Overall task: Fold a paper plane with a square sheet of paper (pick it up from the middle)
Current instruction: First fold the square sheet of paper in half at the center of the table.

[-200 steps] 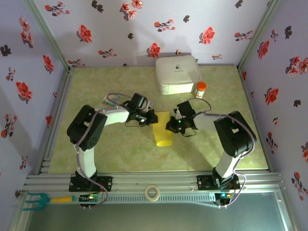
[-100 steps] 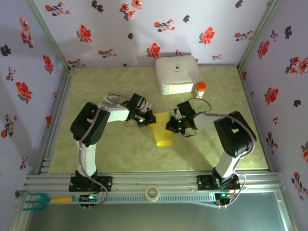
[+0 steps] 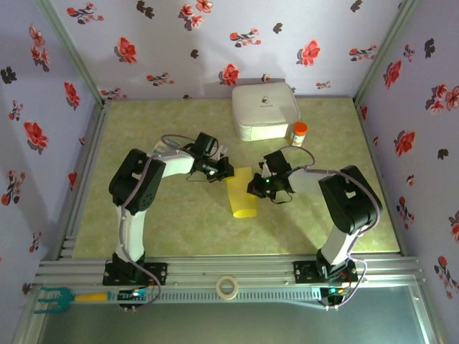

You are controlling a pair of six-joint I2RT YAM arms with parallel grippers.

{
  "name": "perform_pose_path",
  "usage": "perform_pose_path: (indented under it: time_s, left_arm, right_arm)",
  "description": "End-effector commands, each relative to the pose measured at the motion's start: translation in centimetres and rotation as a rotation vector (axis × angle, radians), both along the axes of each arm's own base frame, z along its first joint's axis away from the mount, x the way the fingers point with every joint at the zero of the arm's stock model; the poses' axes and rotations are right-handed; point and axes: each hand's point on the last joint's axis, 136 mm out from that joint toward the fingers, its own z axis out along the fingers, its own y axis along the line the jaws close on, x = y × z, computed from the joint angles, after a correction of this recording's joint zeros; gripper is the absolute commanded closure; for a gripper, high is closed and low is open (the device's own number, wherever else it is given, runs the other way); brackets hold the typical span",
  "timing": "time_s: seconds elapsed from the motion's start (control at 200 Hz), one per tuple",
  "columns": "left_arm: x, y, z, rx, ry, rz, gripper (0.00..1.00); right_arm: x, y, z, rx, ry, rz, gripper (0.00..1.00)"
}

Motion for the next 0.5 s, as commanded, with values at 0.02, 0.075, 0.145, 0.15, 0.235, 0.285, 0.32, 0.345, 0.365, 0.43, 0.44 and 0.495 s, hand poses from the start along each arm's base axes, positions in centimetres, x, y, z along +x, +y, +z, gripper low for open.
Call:
perform_pose_path:
  time_s: [0.02,0.075,0.145,0.15,0.235,0.285,0.32,0.345,0.365,0.43,0.44,0.495]
  left_arm:
    - [-0.2,0.9,-1.7,0.016,0.017,-0.011,0.99]
    - [0.1,1.4,-2.2,0.031,0.014,0.003,0.99]
    - [0.7,2.0,-2.5,0.050,0.004,0.018,0.99]
    - [0.7,2.1,-2.6,0.053,0.003,0.020,0.99]
    - [1.6,2.8,-3.0,0.080,-0.009,0.050,0.99]
    - [2.1,3.1,-3.0,0.089,-0.013,0.065,0.99]
    - [2.5,3.3,-3.1,0.097,-0.012,0.076,0.99]
    - [2.7,3.4,-3.1,0.098,-0.011,0.080,0.99]
    - [2.9,3.4,-3.1,0.101,-0.008,0.083,0.99]
    - [3.6,3.6,-3.0,0.100,-0.003,0.102,0.99]
    - [3.7,3.7,-3.0,0.101,-0.002,0.105,0.99]
    - [4.2,3.9,-3.0,0.109,0.000,0.122,0.99]
  right_arm:
    - [-2.5,-3.0,-3.4,-0.139,0.109,-0.051,1.00]
    - [-2.6,-3.1,-3.4,-0.140,0.111,-0.051,1.00]
    - [-2.5,-3.0,-3.3,-0.137,0.109,-0.051,1.00]
    - [-2.5,-3.0,-3.3,-0.137,0.109,-0.051,1.00]
    - [-2.6,-3.0,-3.4,-0.137,0.110,-0.050,1.00]
    - [-2.6,-3.0,-3.4,-0.137,0.112,-0.050,1.00]
    - [-2.7,-3.0,-3.4,-0.137,0.113,-0.048,1.00]
    - [-2.7,-3.0,-3.4,-0.136,0.112,-0.048,1.00]
    - [-2.7,-3.0,-3.4,-0.135,0.112,-0.049,1.00]
    - [-2.7,-3.0,-3.4,-0.134,0.113,-0.048,1.00]
    - [-2.7,-3.0,-3.4,-0.134,0.114,-0.047,1.00]
    - [-2.8,-3.0,-3.5,-0.133,0.115,-0.047,1.00]
